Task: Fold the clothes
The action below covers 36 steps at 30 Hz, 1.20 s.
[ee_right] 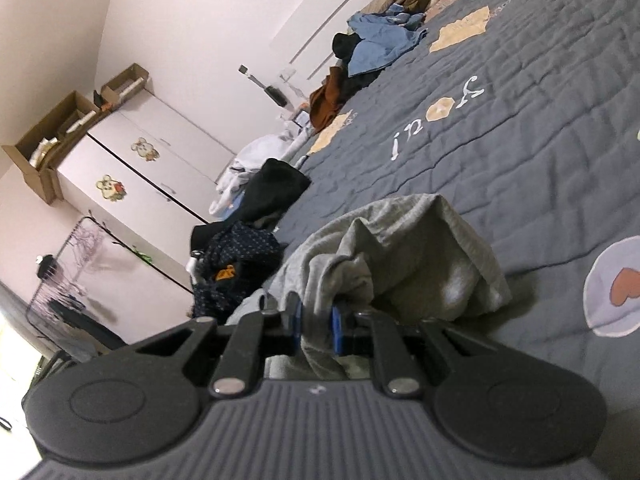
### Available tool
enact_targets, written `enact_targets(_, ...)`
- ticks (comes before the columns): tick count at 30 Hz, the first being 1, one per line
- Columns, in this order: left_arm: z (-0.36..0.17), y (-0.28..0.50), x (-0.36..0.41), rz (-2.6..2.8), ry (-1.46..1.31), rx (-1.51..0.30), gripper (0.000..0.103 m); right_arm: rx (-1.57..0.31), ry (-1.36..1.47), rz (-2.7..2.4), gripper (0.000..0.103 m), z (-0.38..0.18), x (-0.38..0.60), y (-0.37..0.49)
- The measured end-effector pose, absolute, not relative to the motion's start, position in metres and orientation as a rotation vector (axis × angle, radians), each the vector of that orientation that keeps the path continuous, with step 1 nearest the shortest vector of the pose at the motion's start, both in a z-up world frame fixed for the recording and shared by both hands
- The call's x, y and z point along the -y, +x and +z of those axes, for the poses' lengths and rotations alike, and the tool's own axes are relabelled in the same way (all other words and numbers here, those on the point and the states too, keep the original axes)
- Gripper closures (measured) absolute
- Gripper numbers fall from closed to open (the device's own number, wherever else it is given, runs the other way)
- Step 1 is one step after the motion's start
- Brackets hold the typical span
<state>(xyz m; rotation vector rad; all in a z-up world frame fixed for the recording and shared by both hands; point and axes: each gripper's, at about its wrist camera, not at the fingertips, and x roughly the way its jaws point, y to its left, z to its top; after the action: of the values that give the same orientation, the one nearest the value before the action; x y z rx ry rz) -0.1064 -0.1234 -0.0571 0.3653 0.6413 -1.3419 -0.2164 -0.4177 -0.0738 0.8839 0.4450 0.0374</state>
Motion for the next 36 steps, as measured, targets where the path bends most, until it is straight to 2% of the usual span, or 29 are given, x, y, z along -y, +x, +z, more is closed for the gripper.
enact_targets(7, -0.06, -0.115, 0.124, -1.35, 0.417, -0.645, 0.044, -0.563, 0.702, 0.062, 0.085, -0.064, 0.407, -0.211)
enact_targets(10, -0.062, -0.114, 0.125, -1.346, 0.43, -0.646, 0.044, -0.629, 0.569, 0.095, 0.078, -0.058, 0.398, -0.214)
enact_targets(12, -0.062, -0.113, 0.125, -1.341, 0.436, -0.645, 0.044, -0.671, 0.475, 0.118, 0.067, -0.057, 0.391, -0.218)
enact_targets(15, -0.061, -0.112, 0.124, -1.337, 0.434, -0.643, 0.044, -0.721, 0.359, 0.144, 0.06, -0.06, 0.38, -0.224)
enact_targets(27, -0.061, -0.112, 0.124, -1.326, 0.44, -0.639, 0.043, -0.856, 0.095, 0.149, 0.047, -0.103, 0.338, -0.201)
enact_targets(31, -0.062, -0.111, 0.124, -1.317, 0.444, -0.638, 0.043, -0.821, 0.119, 0.109, 0.051, -0.109, 0.337, -0.198)
enact_targets(32, -0.062, -0.11, 0.124, -1.314, 0.445, -0.637, 0.043, -0.821, 0.149, 0.098, 0.056, -0.109, 0.34, -0.197)
enact_targets(33, -0.062, -0.109, 0.123, -1.312, 0.445, -0.637, 0.043, -0.82, 0.179, 0.088, 0.067, -0.109, 0.343, -0.196)
enact_targets(36, -0.062, -0.108, 0.122, -1.304, 0.447, -0.635, 0.043, -0.797, 0.276, 0.086, 0.08, -0.103, 0.355, -0.195)
